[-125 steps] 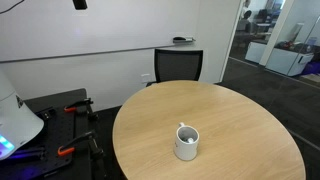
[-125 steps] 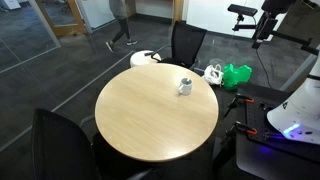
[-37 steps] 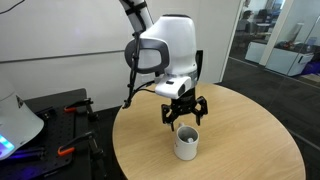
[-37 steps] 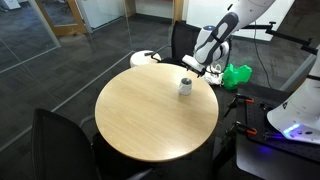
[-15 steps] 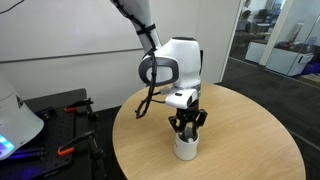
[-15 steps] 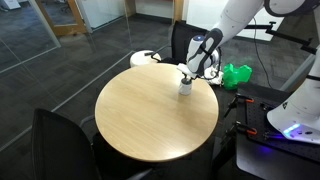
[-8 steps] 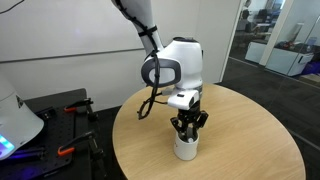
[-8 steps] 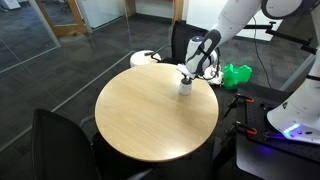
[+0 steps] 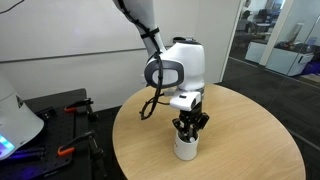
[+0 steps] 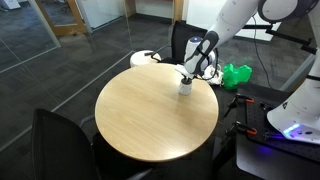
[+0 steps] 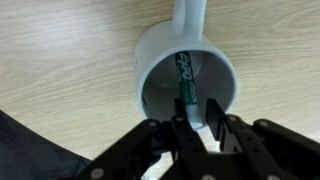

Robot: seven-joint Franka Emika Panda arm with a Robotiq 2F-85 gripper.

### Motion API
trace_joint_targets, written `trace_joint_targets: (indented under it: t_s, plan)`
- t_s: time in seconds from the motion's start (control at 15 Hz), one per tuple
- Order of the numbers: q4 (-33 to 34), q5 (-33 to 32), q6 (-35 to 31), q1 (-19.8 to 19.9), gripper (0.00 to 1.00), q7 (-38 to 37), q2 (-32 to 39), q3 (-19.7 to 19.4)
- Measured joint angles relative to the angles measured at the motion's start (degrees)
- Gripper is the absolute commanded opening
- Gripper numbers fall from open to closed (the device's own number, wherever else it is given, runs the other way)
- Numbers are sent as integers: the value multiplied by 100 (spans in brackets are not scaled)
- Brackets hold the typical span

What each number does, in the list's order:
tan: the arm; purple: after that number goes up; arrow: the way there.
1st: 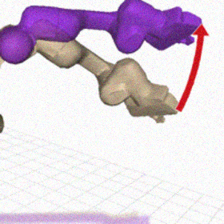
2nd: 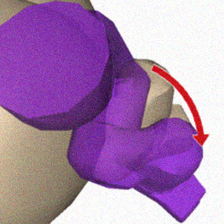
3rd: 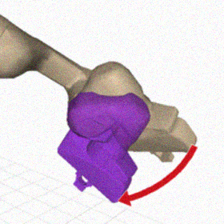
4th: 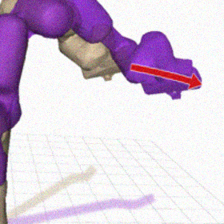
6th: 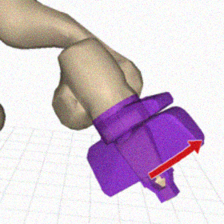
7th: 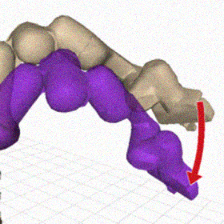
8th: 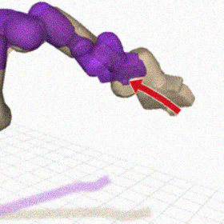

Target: Take the green marker out of the white mug and put it on the table

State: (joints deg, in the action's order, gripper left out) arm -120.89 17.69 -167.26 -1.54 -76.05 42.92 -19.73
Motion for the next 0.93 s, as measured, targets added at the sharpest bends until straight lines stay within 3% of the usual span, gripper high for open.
trace_joint_targets:
  t_s: [0.27, 0.4, 0.47, 0.93]
  plan:
    - [87, 0, 46, -10, 27, -38, 72, -20]
    - [134, -1, 100, -30, 7, -86, 103, -34]
    - [159, -1, 132, -42, 2, -92, 120, -41]
    - [243, -8, 217, -99, 5, -95, 162, -82]
